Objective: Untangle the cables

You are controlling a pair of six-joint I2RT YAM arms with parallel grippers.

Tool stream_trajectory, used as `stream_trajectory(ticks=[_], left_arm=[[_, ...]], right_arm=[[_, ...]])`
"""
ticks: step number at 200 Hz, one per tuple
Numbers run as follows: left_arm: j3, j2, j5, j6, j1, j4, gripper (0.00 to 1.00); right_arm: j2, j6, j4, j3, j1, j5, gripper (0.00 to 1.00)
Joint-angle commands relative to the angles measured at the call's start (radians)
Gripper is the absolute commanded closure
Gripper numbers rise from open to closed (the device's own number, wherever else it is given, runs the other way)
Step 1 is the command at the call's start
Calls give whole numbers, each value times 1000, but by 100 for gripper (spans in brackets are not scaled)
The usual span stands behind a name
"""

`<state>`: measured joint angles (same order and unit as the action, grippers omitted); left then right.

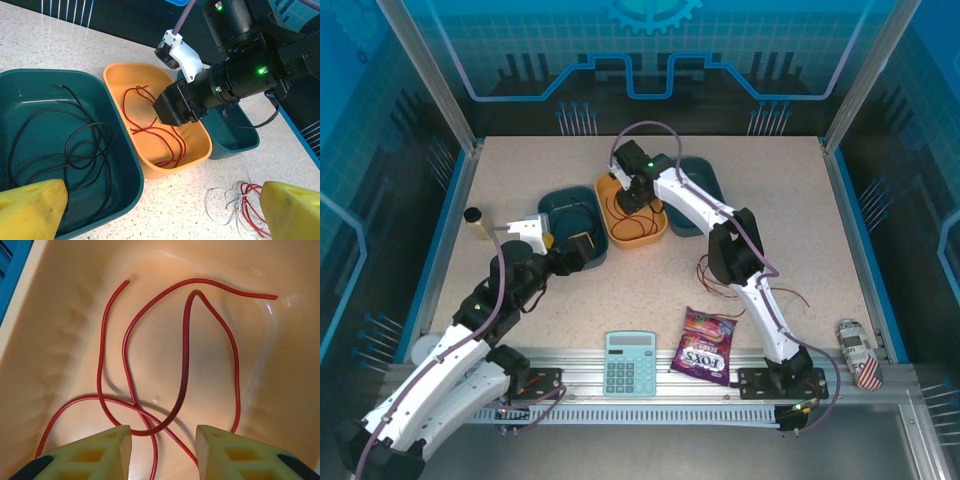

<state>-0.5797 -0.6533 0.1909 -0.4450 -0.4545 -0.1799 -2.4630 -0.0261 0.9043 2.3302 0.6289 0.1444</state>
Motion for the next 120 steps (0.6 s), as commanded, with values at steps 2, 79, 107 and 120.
stream_trajectory(ticks=[2, 79, 107, 120], left_arm=[[4, 11, 10, -10, 2, -1, 1], [18, -16, -2, -17, 1, 26, 1], [18, -43, -18, -18, 1, 47, 1], [17, -60, -25, -20, 1, 58, 1]], right_arm=[[90, -20, 44, 12, -8, -1, 60], [582, -144, -77, -471, -11, 29, 57], [797, -199, -111, -708, -23, 54, 56], [897, -229, -113, -816, -38, 71, 55]])
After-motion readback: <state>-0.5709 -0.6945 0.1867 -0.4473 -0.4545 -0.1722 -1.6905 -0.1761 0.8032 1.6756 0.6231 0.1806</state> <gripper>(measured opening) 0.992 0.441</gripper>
